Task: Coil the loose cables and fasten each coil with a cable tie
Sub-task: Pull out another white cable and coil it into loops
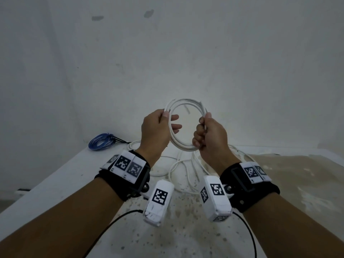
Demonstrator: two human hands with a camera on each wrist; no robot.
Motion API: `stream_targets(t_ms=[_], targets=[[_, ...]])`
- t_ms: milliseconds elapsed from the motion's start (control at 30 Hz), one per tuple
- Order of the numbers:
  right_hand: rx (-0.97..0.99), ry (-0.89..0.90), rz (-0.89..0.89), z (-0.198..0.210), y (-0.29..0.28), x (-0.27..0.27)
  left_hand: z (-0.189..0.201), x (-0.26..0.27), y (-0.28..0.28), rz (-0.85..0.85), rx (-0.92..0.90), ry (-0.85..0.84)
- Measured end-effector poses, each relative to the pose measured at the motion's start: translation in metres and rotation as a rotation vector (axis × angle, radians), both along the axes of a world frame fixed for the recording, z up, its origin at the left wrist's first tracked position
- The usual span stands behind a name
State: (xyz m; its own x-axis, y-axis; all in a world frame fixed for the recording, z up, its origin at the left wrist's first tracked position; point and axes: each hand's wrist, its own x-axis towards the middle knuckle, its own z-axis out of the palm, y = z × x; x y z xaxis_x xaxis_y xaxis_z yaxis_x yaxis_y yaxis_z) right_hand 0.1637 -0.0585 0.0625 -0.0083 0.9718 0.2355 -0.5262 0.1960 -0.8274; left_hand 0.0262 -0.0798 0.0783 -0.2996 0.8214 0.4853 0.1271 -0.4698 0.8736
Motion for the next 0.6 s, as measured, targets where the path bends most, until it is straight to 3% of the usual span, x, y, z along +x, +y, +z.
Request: stream_targets(t_ms=[267, 600], targets=[[0.076, -0.141, 0.086, 0.004, -0.003, -0.001, 0.019, -0.019, 0.008, -0.016, 0.103, 0.317], [0.094, -0.211, 0.273, 0.014, -0.002, 0.009, 0.036, -0.034, 0.008, -0.148, 0.180, 0.556]])
